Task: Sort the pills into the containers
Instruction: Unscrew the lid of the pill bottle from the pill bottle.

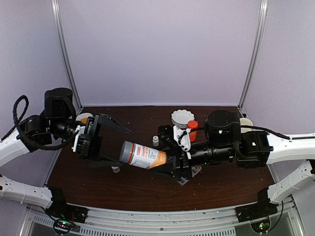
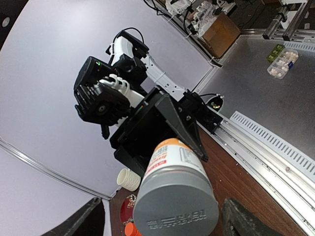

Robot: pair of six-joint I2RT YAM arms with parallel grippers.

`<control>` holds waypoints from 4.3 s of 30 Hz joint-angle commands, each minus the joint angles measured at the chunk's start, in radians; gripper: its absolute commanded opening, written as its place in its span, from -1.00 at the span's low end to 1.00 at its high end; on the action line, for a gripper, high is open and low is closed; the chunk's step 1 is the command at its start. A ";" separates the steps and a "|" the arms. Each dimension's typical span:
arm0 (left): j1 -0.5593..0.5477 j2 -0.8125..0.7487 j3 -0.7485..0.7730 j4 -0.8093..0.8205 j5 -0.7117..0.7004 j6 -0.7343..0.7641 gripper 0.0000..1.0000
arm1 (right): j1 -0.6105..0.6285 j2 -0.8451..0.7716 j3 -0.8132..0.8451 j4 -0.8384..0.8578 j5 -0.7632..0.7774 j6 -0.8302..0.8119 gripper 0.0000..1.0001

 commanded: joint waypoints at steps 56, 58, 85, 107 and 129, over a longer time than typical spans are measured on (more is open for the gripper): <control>-0.091 0.072 0.163 0.083 -0.494 -2.003 -0.82 | 0.085 -0.026 -0.029 0.155 0.628 -0.386 -1.00; -0.083 0.064 0.134 0.164 -0.453 -2.031 -0.62 | 0.085 -0.035 -0.042 0.156 0.617 -0.366 -1.00; -0.044 0.007 0.008 0.082 -0.184 -0.248 0.95 | -0.021 -0.079 -0.085 0.136 -0.008 0.039 -1.00; -0.044 0.039 0.043 -0.003 -0.057 -0.129 0.56 | -0.021 -0.019 -0.037 0.112 -0.021 0.015 -1.00; -0.059 0.134 0.205 0.119 -0.256 -0.827 -1.00 | -0.017 -0.053 -0.061 0.148 0.393 -0.251 -1.00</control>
